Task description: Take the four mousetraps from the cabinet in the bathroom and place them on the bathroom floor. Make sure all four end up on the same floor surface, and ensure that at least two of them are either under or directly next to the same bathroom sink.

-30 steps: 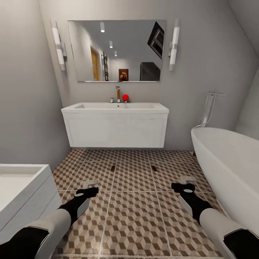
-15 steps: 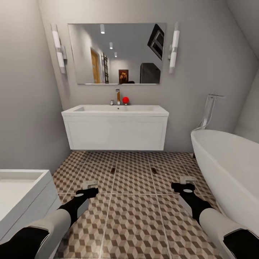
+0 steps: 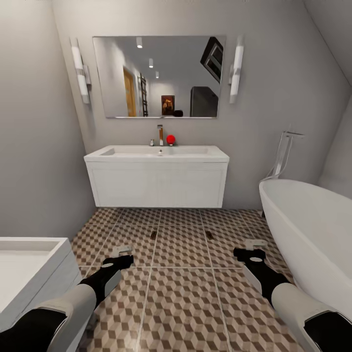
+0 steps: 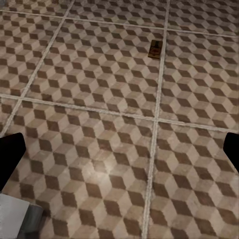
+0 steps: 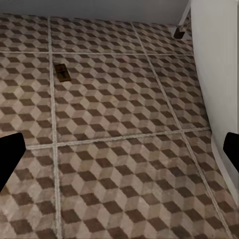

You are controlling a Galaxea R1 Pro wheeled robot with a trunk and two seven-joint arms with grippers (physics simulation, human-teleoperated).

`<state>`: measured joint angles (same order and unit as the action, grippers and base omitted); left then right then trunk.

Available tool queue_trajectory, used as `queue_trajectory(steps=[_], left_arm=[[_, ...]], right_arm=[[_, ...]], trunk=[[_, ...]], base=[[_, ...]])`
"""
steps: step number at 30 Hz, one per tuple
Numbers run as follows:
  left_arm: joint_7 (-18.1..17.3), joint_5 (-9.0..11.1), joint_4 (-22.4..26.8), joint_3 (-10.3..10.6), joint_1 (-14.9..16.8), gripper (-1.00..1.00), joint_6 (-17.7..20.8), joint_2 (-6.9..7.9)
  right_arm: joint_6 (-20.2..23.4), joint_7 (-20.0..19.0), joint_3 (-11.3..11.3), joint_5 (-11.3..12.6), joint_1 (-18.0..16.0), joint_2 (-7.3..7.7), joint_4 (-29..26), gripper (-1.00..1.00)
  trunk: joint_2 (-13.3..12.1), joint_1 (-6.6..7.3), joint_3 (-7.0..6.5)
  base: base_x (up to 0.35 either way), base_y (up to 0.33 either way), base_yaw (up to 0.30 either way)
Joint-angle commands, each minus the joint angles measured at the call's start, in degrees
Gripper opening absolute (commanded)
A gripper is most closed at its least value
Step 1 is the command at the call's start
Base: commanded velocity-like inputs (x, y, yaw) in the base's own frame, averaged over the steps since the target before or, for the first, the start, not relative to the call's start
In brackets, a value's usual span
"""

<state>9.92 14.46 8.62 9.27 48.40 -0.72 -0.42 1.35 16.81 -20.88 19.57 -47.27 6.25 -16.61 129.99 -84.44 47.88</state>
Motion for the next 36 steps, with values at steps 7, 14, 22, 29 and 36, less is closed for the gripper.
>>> queue_trajectory(steps=[7,14,22,29,36], left_arm=[[0.28,0.57,-0.04,0.49,0.03,1.00,-0.07,0.06],[0.28,0.57,-0.08,0.49,0.03,1.00,-0.07,0.13],[0.28,0.57,-0.38,0.54,0.03,1.00,-0.07,0.04],[0.20,0.51,-0.54,0.57,0.03,1.00,0.00,-0.16],[0.19,0.48,-0.78,0.57,0.03,1.00,0.01,-0.17]], right_arm=[[0.18,0.26,-0.48,0.47,-0.02,0.11,-0.09,1.00],[0.31,0.26,-0.52,0.47,-0.02,-0.04,-0.09,1.00],[0.66,0.32,-0.48,0.54,-0.02,0.07,-0.09,1.00],[0.78,0.33,-0.48,0.55,-0.02,0.12,0.03,1.00],[0.36,0.30,-0.43,0.68,-0.02,0.05,2.05,1.00]], trunk=[[-2.80,1.55,-1.20],[-5.61,3.09,-2.46],[-8.81,4.85,-3.90],[-11.62,6.39,-5.15],[-14.43,7.92,-6.41]], base=[[0.000,0.000,0.000],[0.000,0.000,0.000],[0.000,0.000,0.000],[0.000,0.000,0.000],[0.000,0.000,0.000]])
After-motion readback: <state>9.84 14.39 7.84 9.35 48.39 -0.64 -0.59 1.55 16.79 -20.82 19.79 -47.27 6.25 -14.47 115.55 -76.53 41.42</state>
